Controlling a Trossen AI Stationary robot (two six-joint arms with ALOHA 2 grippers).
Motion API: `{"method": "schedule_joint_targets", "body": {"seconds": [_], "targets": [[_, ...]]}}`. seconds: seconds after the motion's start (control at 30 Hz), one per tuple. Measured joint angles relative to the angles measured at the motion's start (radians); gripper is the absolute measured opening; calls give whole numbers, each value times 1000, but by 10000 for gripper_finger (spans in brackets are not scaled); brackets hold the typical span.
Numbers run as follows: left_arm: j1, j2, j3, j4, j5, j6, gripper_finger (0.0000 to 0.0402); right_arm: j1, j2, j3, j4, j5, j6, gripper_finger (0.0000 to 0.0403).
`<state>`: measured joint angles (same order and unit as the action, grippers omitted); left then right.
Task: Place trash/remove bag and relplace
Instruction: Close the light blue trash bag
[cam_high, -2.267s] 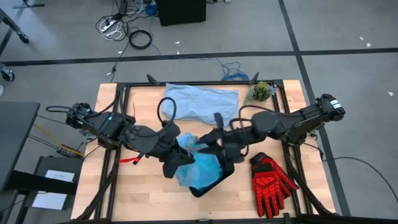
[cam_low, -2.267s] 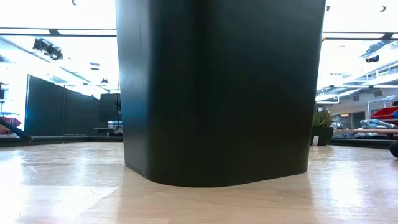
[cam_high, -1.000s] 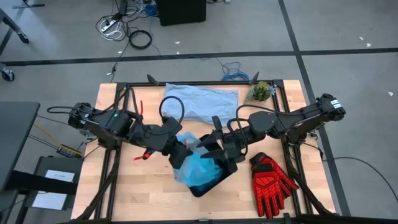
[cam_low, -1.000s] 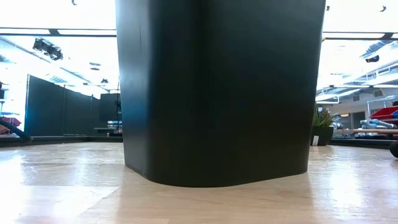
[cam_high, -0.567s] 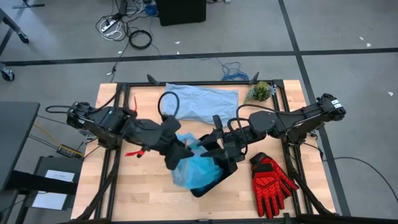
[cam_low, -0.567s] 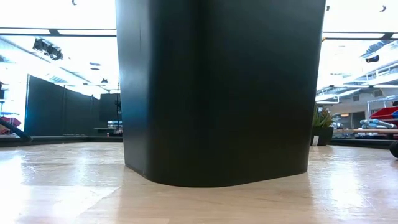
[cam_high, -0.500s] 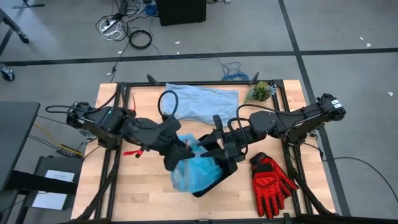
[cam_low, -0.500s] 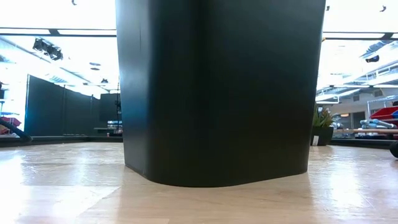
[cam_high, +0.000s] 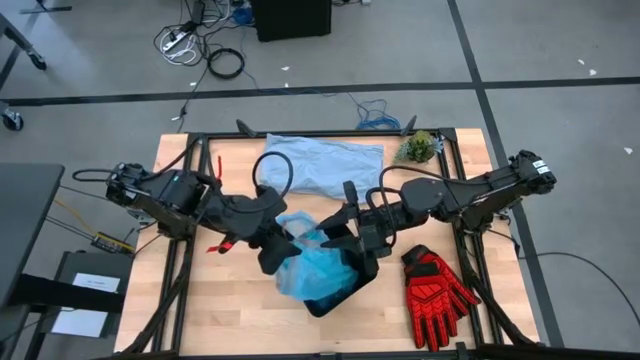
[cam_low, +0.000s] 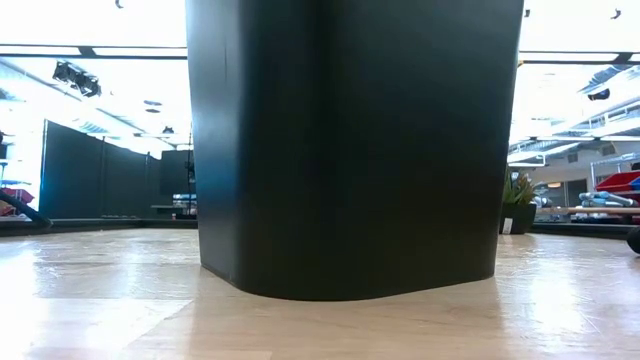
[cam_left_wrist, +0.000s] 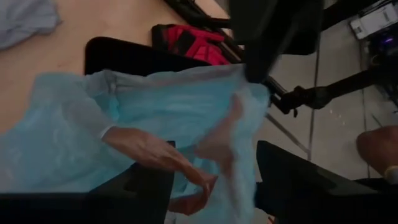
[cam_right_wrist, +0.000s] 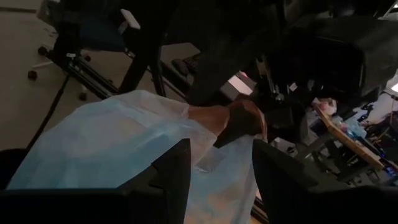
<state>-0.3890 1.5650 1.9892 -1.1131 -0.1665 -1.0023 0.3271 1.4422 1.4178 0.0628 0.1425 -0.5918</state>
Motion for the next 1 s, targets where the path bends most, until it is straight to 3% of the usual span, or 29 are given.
{"method": "schedule_joint_targets", "body": {"seconds": [0.13, 0.37, 0.63, 0.83, 1.0], "targets": [[5, 0, 0, -21, 4, -14, 193, 0, 0, 0, 24, 0, 13, 156], [5, 0, 0, 58, 37, 38, 19, 0, 8, 1, 39, -34, 47, 129], [3, 50, -1, 106, 203, 115, 4, -1, 12, 16, 56, -111, 81, 147], [22, 119, -2, 88, 373, 2, 3, -11, 11, 108, -93, -197, 205, 183], [30, 131, -2, 108, 384, -82, 2, -11, 11, 139, -138, -249, 300, 207]]}}
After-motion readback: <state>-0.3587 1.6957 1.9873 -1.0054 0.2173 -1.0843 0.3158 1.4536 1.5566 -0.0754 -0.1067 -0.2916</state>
